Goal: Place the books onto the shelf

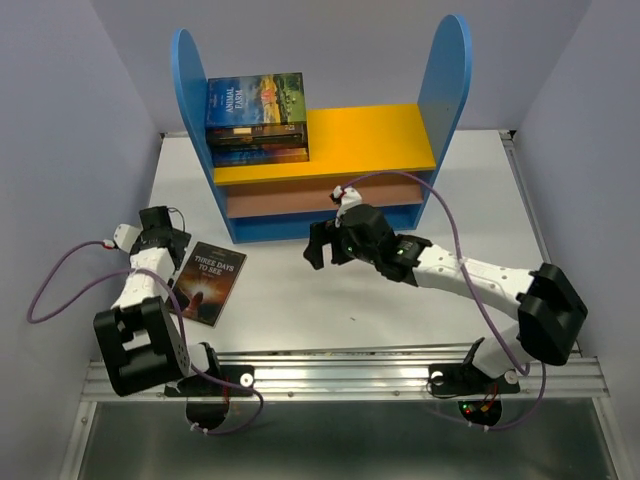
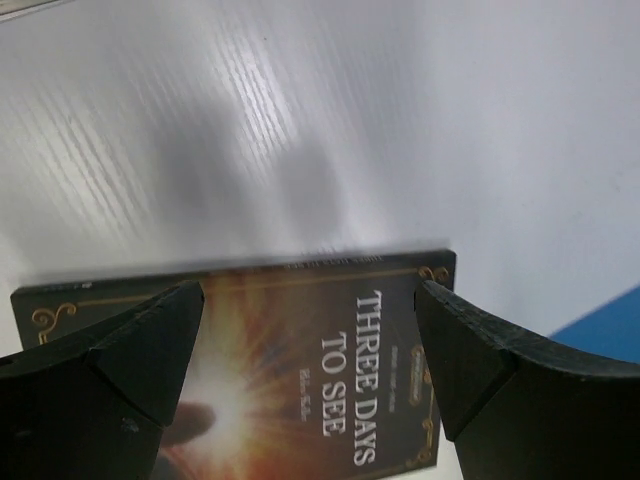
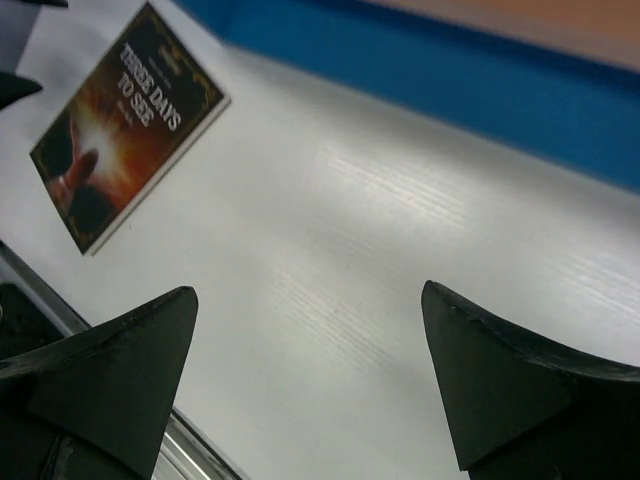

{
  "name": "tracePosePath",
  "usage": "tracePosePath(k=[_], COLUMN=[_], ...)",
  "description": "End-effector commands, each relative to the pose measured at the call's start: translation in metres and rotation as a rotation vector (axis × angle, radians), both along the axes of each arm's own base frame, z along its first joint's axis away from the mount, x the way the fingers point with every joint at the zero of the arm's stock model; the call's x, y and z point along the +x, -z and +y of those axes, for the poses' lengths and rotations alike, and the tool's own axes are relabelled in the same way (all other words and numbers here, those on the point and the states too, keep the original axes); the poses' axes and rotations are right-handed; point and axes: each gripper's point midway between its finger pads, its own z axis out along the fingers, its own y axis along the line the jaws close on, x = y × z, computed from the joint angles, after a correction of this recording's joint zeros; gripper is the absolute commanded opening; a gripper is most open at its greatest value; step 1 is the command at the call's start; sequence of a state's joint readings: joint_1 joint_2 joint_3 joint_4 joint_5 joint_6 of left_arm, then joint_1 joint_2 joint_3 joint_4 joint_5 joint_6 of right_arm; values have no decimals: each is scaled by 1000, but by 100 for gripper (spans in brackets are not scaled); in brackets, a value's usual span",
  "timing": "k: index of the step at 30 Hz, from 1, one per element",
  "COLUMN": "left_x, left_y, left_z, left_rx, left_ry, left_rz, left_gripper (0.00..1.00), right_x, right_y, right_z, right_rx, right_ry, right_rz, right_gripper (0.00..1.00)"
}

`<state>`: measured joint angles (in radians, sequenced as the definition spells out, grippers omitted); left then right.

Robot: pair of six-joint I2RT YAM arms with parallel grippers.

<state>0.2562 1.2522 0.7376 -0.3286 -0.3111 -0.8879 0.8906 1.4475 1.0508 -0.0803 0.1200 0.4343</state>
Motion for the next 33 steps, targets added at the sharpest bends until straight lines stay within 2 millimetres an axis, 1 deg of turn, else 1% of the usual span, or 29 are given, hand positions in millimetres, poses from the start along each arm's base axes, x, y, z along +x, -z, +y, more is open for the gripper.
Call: tracePosePath(k=[1, 2, 3, 4, 5, 6, 7, 8, 10, 11, 12, 13, 14, 16, 17, 18, 19, 20, 21, 22, 23, 24, 25, 27, 29, 30, 31, 32, 33], left_x=[21, 26, 29, 29, 29, 30, 24, 20, 23, 15, 20, 19, 10, 3, -10, -16, -18, -29, -32, -34, -33, -32, -35, -39, -39, -39, -38, -38, -38], left_y=[14, 19, 25, 41, 48, 58, 67, 73, 79, 88, 88, 87, 94, 95, 101, 101, 92, 94, 90, 81, 75, 65, 64, 61, 56, 54, 54, 53, 54], left_z=[20, 23, 21, 11, 7, 0, -3, -6, -20, -34, -39, -49, -59, -72, -85, -82, -82, -86, -92, -97, -101, -105, -109, -114, -128, -140, -139, -145, -145], left_rx=[-30, -32, -41, -88, -108, -137, -150, -167, -218, -269, -283, -318, -342, -360, -377, -345, -336, -350, -362, -351, -348, -339, -340, -350, -372, -388, -383, -379, -374], left_ry=[-36, -31, -3, 65, 81, 116, 116, 121, 174, 202, 228, 256, 268, 301, 326, 312, 303, 294, 288, 298, 311, 315, 319, 331, 369, 397, 394, 409, 409], left_rz=[-23, -30, -24, 9, 21, 31, 55, 68, 38, 38, -3, -22, -4, -3, 35, 54, 36, 41, 16, -34, -63, -102, -103, -104, -114, -113, -113, -112, -104], left_gripper=[99, 99, 99, 99, 99, 99, 99, 99, 99, 99, 99, 99, 99, 99, 99, 99, 99, 99, 99, 99, 99, 99, 99, 99, 99, 99, 99, 99, 99], right_x=[-19, -23, -28, -33, -34, -39, -39, -38, -41, -40, -38, -38, -38, -38, -40, -40, -41, -42, -42, -44, -45, -46, -46, -47, -50, -54, -54, -59, -62], right_y=[-9, -3, 0, 3, 9, 14, 16, 19, 23, 25, 23, 27, 28, 29, 36, 39, 43, 53, 56, 64, 61, 68, 68, 75, 76, 82, 87, 89, 93], right_z=[41, 45, 49, 53, 56, 60, 61, 62, 66, 67, 69, 73, 75, 81, 84, 86, 88, 90, 91, 94, 96, 98, 101, 104, 109, 112, 113, 115, 116], right_rx=[149, 145, 150, 169, 168, 162, 161, 158, 159, 159, 161, 154, 153, 164, 168, 171, 174, 171, 173, 171, 181, 175, 179, 175, 187, 187, 187, 192, 197], right_ry=[-103, -115, -124, -157, -159, -171, -173, -171, -176, -174, -174, -185, -192, -201, -199, -193, -196, -185, -180, -180, -187, -194, -198, -200, -216, -236, -230, -250, -247], right_rz=[33, 41, 46, 59, 80, 92, 98, 104, 111, 114, 109, 119, 124, 140, 173, 190, 209, 247, 262, 290, 297, 316, 322, 347, 374, 399, 410, 435, 466], right_gripper=[100, 100, 100, 100, 100, 100, 100, 100, 100, 100, 100, 100, 100, 100, 100, 100, 100, 100, 100, 100, 100, 100, 100, 100, 100, 100, 100, 100, 100])
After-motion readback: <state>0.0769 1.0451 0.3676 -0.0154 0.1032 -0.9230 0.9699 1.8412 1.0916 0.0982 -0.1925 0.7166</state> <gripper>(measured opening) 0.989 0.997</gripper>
